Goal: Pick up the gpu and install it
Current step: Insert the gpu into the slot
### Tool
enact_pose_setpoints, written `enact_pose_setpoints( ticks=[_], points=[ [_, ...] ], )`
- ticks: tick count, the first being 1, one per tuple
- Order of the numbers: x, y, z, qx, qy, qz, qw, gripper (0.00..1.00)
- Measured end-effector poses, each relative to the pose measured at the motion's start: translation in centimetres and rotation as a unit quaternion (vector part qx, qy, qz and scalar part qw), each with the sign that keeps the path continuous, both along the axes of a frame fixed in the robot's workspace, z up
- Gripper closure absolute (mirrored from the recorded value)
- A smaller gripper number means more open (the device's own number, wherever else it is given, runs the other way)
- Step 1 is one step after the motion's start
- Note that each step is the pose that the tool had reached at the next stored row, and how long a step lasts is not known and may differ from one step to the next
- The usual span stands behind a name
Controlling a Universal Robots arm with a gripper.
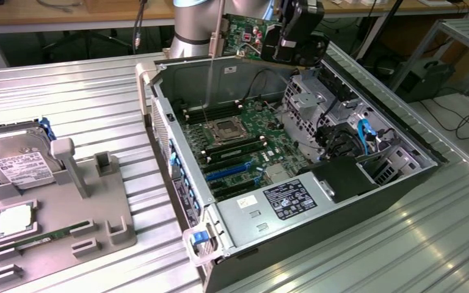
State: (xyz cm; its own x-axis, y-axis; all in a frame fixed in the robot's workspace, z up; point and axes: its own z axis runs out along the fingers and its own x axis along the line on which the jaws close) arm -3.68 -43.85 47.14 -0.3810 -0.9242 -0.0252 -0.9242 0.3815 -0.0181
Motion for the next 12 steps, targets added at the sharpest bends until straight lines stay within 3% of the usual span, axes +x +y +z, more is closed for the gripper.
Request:
enact_pose_setpoints(
  ticks=[12],
  points=[
    [0.00,0.00,0.00,0.0000,0.0000,0.042,0.9991,0.72]
  ],
)
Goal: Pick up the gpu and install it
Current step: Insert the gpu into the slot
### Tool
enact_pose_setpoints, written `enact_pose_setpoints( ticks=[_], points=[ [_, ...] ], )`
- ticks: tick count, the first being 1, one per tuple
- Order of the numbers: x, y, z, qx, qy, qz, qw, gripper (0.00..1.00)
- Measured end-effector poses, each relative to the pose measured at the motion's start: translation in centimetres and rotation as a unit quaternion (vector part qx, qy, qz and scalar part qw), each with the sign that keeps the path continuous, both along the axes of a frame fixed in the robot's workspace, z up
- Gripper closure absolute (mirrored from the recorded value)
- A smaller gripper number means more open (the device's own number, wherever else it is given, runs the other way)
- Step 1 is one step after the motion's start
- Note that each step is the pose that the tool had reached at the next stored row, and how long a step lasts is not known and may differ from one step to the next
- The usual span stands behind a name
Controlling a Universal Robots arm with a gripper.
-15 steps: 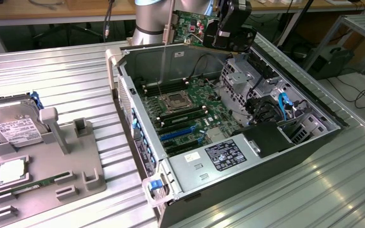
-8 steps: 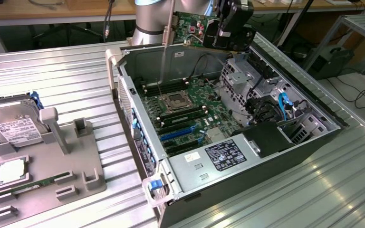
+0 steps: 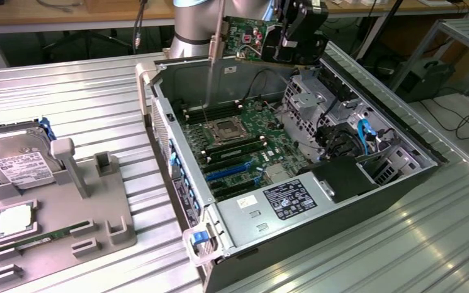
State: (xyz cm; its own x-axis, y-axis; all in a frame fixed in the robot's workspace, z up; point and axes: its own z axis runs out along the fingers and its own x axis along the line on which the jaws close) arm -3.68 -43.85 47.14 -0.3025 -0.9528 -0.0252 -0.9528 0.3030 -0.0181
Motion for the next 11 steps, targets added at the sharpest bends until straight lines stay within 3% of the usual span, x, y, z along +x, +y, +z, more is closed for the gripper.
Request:
enact_pose_setpoints(
  ticks=[11],
  points=[
    [0.00,0.00,0.00,0.0000,0.0000,0.030,0.9995,0.72]
  ],
)
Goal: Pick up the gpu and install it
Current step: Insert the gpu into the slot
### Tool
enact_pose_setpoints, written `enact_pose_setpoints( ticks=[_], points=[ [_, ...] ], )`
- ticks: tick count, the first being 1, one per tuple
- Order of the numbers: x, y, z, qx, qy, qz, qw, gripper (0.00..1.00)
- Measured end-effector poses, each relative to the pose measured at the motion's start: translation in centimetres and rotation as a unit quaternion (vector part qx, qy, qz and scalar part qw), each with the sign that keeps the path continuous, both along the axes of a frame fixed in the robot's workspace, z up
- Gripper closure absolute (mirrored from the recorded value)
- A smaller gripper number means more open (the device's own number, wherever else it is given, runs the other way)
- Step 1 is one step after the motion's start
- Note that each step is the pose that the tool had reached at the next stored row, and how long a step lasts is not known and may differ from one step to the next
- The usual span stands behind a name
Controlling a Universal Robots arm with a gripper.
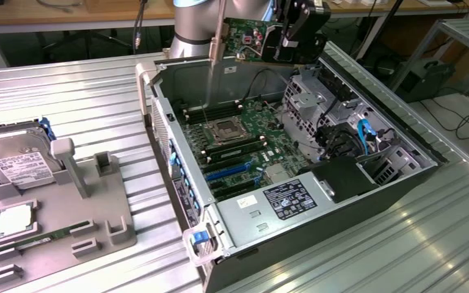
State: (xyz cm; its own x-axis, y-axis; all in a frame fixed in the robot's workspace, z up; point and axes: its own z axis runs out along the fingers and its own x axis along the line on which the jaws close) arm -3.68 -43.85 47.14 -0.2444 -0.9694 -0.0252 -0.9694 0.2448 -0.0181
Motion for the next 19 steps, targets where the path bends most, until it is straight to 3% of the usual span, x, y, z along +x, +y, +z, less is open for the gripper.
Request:
enact_pose_setpoints(
  ticks=[19],
  points=[
    [0.00,0.00,-0.02,0.0000,0.0000,0.049,0.9988,0.72]
  ],
)
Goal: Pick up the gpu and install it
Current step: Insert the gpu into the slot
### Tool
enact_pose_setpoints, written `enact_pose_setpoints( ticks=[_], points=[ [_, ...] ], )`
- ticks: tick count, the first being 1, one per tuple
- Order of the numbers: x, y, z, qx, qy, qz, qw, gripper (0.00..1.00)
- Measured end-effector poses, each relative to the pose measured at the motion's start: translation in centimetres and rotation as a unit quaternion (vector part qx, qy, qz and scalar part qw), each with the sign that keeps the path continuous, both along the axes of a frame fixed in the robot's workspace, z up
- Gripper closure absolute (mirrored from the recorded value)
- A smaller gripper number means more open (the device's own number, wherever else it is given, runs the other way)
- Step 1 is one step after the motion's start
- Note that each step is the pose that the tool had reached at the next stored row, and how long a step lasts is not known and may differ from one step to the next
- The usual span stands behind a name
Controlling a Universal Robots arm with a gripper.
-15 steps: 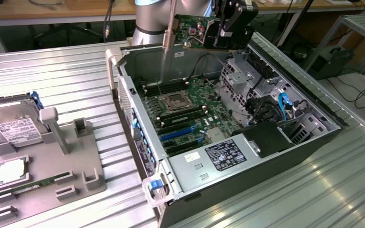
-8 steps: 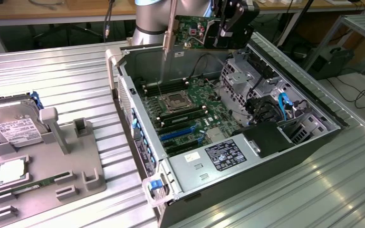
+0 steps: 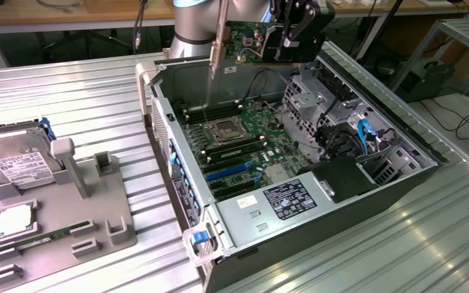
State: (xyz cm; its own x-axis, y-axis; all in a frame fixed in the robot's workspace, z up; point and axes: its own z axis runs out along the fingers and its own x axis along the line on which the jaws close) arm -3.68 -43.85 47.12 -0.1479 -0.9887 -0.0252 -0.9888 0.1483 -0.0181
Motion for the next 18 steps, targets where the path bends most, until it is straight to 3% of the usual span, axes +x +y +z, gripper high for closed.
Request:
enact_pose_setpoints(
  ticks=[18],
  points=[
    [0.00,0.00,-0.06,0.0000,0.0000,0.033,0.9995,0.72]
  ],
)
